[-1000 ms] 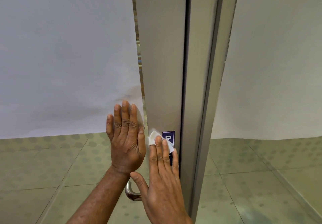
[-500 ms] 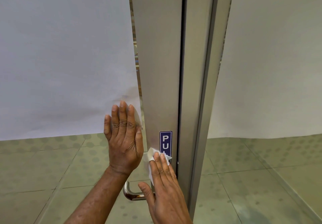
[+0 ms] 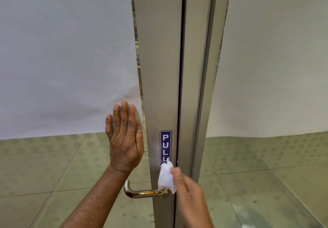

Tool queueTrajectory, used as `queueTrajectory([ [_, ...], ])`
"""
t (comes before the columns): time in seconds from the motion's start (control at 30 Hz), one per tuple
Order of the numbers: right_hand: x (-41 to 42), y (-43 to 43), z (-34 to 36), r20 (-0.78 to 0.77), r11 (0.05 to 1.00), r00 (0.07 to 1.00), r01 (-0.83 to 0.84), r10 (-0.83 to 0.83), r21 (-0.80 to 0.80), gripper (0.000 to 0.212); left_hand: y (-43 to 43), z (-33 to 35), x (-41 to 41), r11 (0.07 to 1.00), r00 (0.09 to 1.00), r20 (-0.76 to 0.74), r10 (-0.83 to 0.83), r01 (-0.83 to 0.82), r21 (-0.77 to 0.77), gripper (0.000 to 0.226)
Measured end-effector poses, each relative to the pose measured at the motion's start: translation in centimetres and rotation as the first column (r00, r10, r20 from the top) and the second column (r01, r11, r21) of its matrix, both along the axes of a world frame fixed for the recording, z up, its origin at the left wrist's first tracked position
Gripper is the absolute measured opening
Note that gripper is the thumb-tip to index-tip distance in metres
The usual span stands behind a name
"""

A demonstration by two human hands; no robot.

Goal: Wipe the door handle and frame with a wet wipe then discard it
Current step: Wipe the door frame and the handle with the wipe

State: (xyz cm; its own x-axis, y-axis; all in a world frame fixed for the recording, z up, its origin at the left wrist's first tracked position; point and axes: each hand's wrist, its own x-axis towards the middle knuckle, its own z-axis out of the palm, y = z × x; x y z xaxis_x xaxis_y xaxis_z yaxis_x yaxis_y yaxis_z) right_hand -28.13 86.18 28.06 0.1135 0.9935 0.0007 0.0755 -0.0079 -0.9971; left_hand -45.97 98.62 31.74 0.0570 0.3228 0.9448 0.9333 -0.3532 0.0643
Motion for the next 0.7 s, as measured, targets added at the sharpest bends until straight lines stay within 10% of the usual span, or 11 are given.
queueTrajectory([
  [0.13, 3.1, 0.1, 0.1, -0.539, 0.982, 0.829, 0.057, -0.148, -0.181, 0.046, 0.0, 0.0, 0.0, 1.000, 1.000, 0.005, -0.001, 0.001, 0.004, 0.061],
  [0.23, 3.7, -0.4, 0.2, -0.660, 0.987, 0.744, -0.005, -0.106, -0.164, 0.045, 0.1, -0.1, 0.0, 1.000, 1.000, 0.005, 0.000, 0.000, 0.001, 0.061],
  [0.7, -4.8, 4.3, 4.0, -0.191, 0.943, 0.967, 0.214, -0.168, 0.255, 0.033, 0.0, 0.0, 0.0, 1.000, 1.000, 0.002, 0.004, -0.004, 0.008, 0.059],
])
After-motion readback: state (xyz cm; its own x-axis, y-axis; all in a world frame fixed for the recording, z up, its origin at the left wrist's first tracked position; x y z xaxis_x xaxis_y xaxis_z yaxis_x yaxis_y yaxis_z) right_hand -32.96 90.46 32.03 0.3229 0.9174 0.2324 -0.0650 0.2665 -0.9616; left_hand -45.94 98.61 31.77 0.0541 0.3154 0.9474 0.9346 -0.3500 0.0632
